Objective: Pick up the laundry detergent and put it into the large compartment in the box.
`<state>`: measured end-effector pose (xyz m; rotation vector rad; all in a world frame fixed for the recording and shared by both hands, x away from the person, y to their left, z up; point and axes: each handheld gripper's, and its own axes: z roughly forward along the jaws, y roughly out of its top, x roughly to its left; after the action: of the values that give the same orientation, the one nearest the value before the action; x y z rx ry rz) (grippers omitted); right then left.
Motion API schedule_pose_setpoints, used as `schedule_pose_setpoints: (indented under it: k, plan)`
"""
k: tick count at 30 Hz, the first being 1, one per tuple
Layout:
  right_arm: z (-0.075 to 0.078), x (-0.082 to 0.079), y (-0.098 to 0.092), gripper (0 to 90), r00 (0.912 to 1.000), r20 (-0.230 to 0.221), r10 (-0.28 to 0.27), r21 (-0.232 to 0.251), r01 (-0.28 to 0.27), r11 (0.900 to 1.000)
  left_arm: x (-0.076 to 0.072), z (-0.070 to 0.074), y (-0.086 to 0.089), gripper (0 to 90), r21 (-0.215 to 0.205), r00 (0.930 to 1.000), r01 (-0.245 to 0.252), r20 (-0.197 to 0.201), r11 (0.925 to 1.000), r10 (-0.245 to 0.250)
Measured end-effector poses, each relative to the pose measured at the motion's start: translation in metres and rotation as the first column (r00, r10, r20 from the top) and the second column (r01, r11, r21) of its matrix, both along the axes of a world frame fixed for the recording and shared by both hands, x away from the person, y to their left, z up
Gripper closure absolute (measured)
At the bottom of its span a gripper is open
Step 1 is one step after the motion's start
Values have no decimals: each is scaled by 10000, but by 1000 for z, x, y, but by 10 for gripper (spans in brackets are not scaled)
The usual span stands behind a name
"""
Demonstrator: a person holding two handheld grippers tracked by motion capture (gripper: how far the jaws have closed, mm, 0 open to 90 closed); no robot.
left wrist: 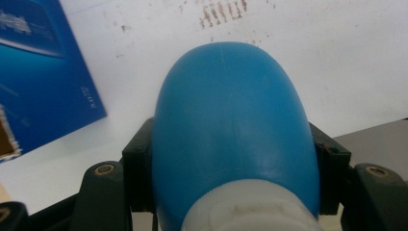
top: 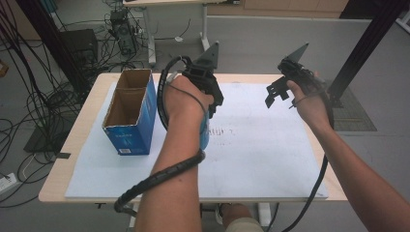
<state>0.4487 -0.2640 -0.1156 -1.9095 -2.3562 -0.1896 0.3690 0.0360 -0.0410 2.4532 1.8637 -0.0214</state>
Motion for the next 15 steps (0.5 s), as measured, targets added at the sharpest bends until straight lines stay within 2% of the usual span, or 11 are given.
schedule_pose_setpoints:
  k: [5, 11, 15]
  plan:
    - [0, 1, 5, 45, 9999, -68, 84, -72, -85, 9999, 3, 26, 15, 371, 18, 9999, -104, 109, 9999, 103]
    - [5, 2, 13, 45, 9996, -93, 252, -137, -253, 9996, 9, 58, 42, 371, -59, 9991, -275, 312, 9996, 277]
    - [7, 4, 15, 45, 9995, -127, 297, -117, -298, 9995, 14, 75, 66, 371, -374, 9969, -595, 496, 9975, 613]
